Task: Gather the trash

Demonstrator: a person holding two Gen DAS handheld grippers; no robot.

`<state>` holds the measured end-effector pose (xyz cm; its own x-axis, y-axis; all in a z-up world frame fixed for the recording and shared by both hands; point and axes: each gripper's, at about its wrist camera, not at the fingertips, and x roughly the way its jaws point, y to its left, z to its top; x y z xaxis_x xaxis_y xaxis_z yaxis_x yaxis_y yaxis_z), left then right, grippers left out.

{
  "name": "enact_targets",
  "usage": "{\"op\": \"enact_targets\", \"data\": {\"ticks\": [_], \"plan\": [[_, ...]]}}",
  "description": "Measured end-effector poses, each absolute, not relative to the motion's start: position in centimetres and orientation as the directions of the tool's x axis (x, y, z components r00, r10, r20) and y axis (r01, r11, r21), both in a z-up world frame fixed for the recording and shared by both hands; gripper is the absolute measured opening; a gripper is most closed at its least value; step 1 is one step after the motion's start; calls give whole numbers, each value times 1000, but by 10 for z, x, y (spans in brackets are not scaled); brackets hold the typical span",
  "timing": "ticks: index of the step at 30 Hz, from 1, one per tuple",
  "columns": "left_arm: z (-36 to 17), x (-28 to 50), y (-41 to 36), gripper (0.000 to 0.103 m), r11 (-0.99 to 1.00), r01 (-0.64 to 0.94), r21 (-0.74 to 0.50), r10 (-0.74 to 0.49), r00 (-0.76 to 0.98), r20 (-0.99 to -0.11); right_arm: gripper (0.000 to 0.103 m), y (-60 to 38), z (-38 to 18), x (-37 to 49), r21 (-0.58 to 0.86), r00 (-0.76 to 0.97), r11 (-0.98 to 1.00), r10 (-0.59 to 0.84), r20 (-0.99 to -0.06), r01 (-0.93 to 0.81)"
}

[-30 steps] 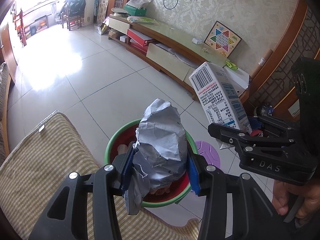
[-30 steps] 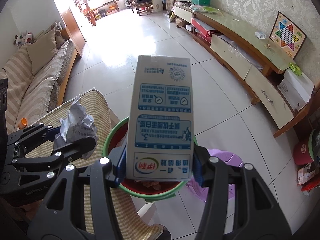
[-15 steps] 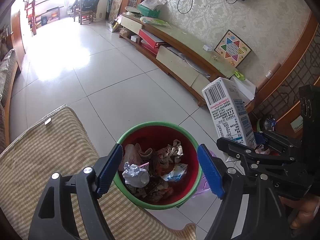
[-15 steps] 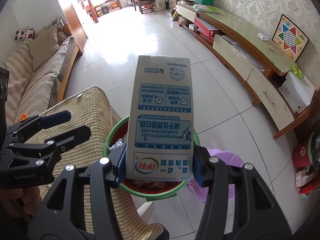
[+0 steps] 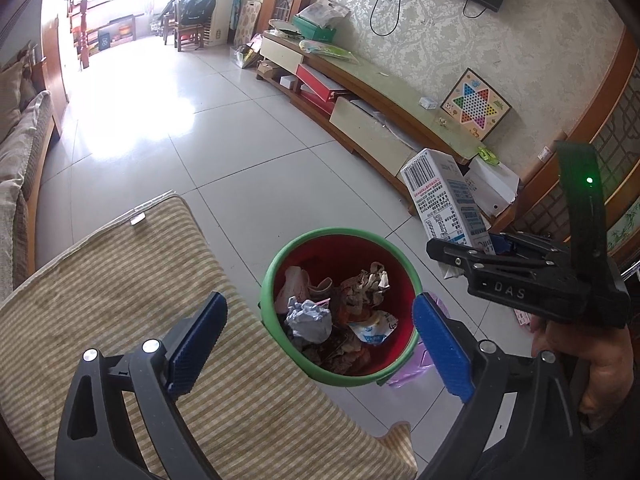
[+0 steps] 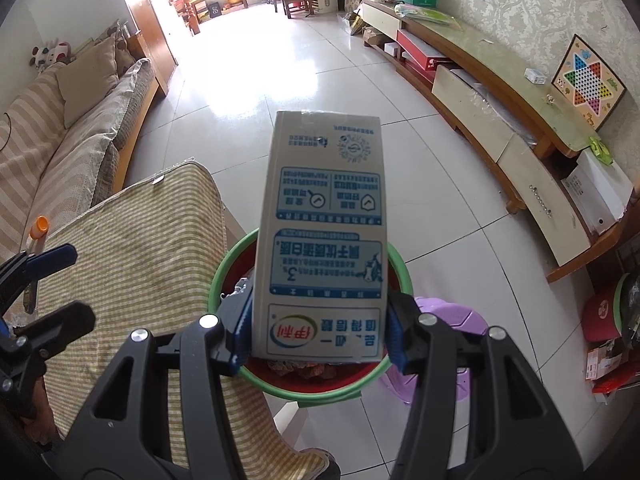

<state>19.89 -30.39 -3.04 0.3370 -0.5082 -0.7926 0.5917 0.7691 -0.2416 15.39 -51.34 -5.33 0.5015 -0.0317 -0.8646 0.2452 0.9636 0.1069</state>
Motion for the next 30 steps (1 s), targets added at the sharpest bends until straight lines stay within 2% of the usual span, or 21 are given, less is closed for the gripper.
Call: {"op": "enact_targets", "data": {"ticks": [8, 27, 28, 30], "plan": [[-28, 193, -252, 93, 818, 541, -193, -457, 409, -790, 51, -500, -72, 170, 67, 459, 970, -49, -887, 234], [-45, 199, -150, 94, 899, 363, -244, -403, 470, -785, 52, -482, -87, 174, 4, 418, 972, -98, -903, 236], [-46, 199, -146, 94, 901, 357, -245, -401, 473, -785, 53, -481, -87, 174, -4, 417, 971, -106, -903, 237], [-45, 197, -138, 94, 905, 347, -247, -397, 479, -783, 62, -480, -87, 173, -10, 414, 969, -114, -903, 245]]}}
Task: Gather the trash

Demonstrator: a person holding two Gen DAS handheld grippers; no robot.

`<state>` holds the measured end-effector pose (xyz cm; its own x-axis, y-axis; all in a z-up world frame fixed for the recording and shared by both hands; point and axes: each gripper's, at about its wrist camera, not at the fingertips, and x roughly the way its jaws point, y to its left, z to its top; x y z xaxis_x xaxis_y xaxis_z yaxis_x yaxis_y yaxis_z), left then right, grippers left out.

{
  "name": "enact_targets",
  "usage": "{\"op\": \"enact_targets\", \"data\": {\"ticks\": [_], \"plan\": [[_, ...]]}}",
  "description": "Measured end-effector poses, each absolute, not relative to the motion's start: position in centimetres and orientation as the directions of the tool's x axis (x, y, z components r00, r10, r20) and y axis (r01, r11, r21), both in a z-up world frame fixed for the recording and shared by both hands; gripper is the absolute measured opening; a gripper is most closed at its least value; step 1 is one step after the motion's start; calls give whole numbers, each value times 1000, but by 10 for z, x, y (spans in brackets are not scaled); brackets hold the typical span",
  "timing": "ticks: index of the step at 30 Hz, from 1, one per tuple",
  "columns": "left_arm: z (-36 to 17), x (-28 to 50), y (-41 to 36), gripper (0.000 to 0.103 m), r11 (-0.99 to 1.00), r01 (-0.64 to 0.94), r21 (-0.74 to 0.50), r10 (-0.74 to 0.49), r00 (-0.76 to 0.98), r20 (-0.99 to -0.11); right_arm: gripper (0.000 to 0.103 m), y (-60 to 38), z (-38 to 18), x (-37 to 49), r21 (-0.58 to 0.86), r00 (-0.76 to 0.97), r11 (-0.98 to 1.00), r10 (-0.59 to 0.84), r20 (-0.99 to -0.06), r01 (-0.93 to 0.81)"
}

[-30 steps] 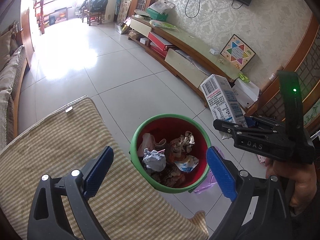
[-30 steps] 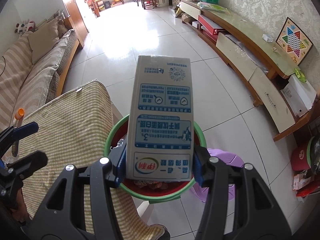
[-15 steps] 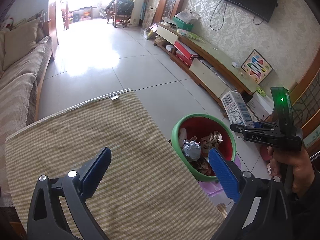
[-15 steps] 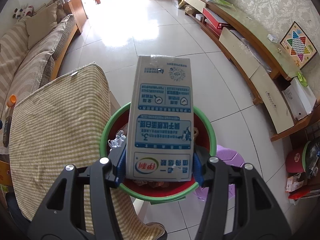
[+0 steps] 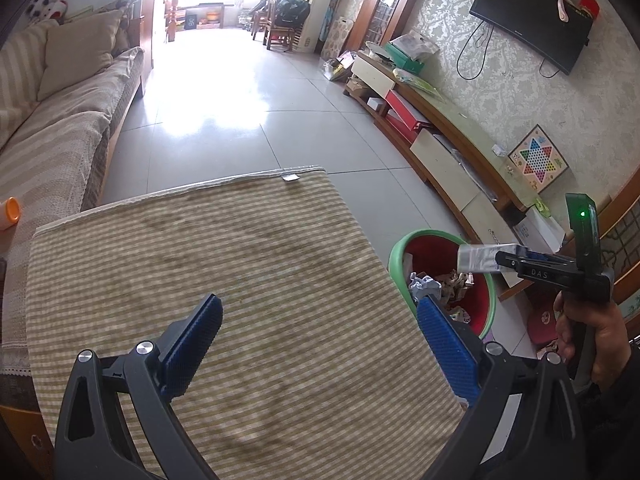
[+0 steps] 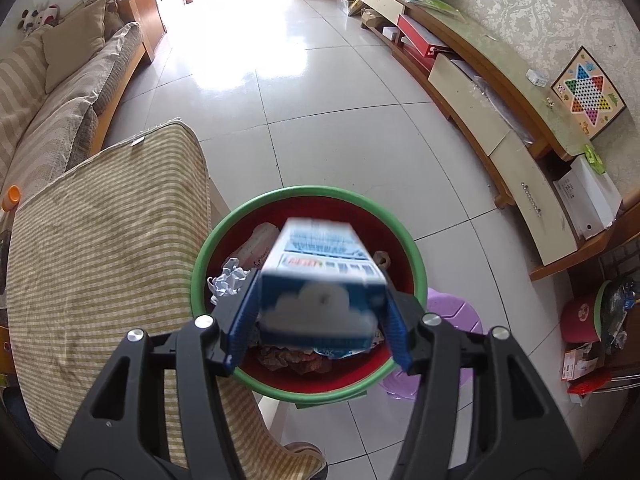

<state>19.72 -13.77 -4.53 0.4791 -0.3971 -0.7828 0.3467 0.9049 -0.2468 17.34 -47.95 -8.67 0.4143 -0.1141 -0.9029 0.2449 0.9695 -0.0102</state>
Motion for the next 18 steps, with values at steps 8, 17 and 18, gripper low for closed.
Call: {"op": "enact_targets", "data": {"ticks": [8, 17, 18], "plan": [[-43, 187, -105, 94, 921, 307, -242, -372, 498, -783, 83, -458, -74, 165, -16, 446, 970, -126, -886, 241], [-28, 160, -62, 95, 953, 232, -196, -295, 556, -777, 96, -393, -49, 141, 16, 532, 985, -78, -843, 169], [-26, 156, -58, 95, 955, 227, -189, -287, 561, -777, 96, -386, -47, 139, 24, 539, 988, -64, -840, 156]]}}
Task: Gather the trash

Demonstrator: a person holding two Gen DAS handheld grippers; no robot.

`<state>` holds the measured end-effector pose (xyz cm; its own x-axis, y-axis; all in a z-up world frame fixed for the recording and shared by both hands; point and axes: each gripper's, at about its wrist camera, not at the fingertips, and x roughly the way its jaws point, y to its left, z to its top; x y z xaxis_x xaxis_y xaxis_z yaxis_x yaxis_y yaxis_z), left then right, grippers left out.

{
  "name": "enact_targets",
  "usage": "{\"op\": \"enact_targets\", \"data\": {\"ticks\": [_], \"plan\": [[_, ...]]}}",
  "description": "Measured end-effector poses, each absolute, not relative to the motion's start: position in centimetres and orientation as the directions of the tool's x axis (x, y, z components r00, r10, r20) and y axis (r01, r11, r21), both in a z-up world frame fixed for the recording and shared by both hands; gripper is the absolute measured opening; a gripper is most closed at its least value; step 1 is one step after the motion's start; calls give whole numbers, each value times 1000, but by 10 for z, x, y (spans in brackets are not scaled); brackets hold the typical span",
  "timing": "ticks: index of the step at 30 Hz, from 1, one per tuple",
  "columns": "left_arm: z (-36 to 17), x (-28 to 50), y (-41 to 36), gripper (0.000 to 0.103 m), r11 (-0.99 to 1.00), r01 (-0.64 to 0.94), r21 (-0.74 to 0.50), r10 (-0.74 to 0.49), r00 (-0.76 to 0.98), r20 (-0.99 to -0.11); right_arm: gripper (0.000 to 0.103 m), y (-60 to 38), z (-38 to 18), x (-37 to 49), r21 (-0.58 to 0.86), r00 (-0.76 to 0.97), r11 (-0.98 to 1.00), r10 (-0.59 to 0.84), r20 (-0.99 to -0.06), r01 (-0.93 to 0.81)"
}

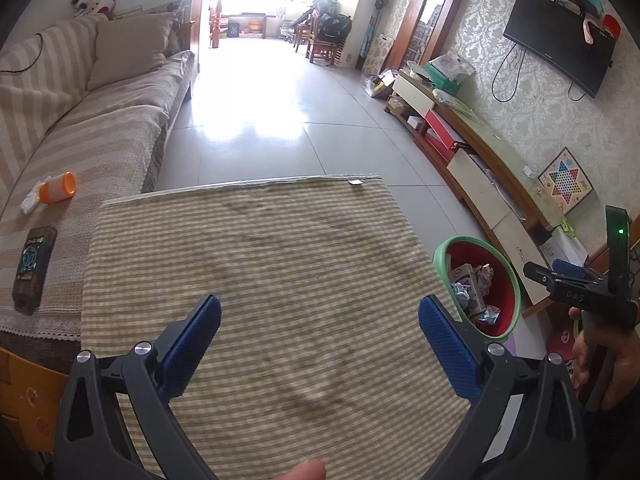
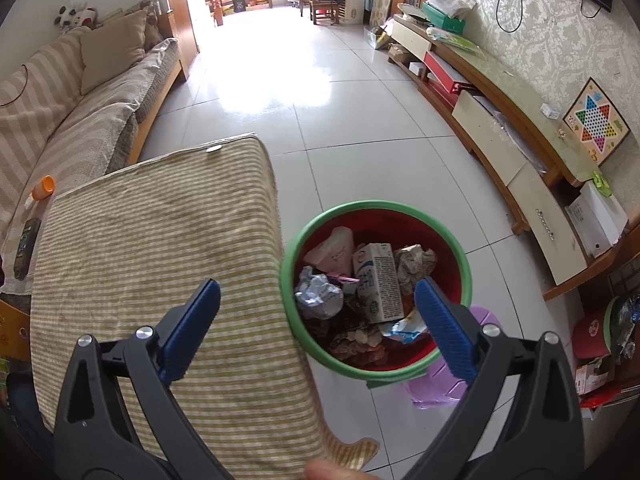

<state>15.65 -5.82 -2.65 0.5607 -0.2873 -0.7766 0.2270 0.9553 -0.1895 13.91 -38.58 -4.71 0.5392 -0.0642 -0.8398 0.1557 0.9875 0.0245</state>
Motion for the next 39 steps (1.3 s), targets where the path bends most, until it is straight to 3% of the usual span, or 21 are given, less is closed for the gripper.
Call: {"op": "enact_targets", "data": {"ticks": [6, 18, 21, 25, 32, 39], "plan": [[-16, 132, -29, 95, 976, 176, -130, -213, 624, -752, 98, -331, -23, 128, 12, 625, 996, -46, -779, 88], [13, 71, 15, 95, 990, -32, -139, -53, 825, -563, 98, -230, 9, 93, 47, 773, 998, 69, -631, -51], [15, 64, 14, 95, 995, -55, -87, -5, 822, -569, 98, -218, 13, 83, 40, 798, 997, 74, -598, -62], [12, 55, 17, 95, 993, -46, -111, -22, 838, -546, 98, -213, 15, 77, 25, 811, 998, 62, -582, -58], [17, 47, 6, 95, 998, -67, 14, 64, 842, -536, 98, -217, 19, 72, 12, 834, 1000, 28, -551, -26], [19, 41, 5, 95, 998, -66, -19, 45, 838, -545, 98, -215, 24, 62, -4, 866, 999, 28, -499, -34]]}}
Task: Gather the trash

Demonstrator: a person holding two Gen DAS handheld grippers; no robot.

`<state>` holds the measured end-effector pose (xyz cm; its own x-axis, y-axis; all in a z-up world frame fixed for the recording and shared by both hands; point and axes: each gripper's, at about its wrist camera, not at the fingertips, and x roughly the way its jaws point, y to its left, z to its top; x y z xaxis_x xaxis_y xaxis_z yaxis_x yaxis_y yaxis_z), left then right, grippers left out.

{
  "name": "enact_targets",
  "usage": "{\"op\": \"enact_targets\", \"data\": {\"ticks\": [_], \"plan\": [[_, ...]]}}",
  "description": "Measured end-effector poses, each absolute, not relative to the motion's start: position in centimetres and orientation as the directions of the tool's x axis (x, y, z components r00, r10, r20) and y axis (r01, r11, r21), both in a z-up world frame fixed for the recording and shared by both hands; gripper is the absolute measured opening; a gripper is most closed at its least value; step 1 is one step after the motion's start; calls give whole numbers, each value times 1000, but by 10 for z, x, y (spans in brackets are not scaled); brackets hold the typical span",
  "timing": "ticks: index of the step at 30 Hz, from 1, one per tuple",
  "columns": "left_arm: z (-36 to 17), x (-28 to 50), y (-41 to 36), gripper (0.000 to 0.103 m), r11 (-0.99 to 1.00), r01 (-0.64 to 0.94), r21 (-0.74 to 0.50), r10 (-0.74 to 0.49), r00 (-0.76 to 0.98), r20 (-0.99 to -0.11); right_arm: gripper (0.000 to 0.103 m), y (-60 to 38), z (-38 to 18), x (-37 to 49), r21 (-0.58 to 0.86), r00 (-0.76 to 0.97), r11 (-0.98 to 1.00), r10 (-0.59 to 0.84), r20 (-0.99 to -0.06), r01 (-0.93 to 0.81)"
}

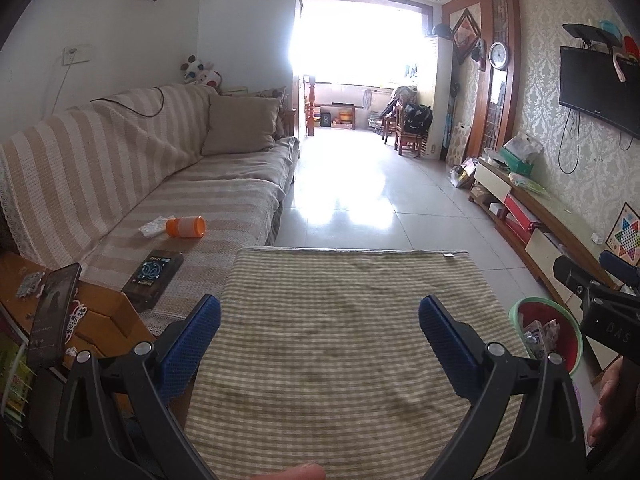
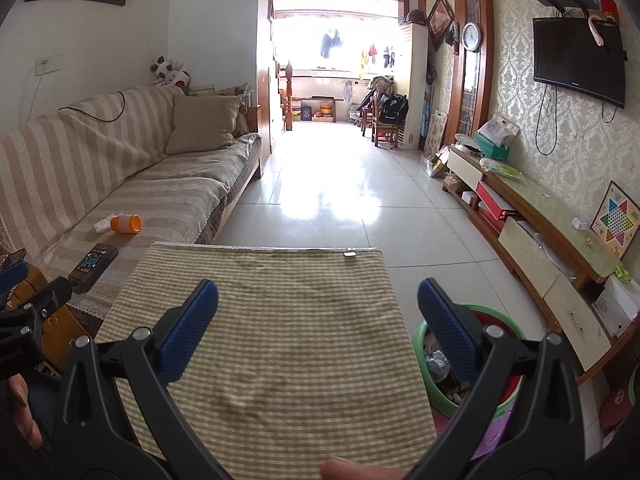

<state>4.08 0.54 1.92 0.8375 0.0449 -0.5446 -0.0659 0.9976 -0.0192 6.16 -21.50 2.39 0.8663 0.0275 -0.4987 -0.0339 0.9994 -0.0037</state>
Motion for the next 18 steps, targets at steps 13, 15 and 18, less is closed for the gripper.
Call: {"op": "enact_targets", "data": {"ticks": [13, 15, 18], "plan": [[22, 42, -7, 95, 999, -33, -15, 20, 841, -540, 98, -222, 27, 61, 29, 872, 999, 31, -488, -20], [22, 41, -7, 95, 999, -32, -14, 20, 840, -542, 98, -221, 26, 61, 28, 871, 999, 32, -490, -21], [22, 42, -8, 95, 999, -32, -15, 19, 839, -543, 98, -222, 26, 60, 30, 869, 999, 34, -494, -22]]}}
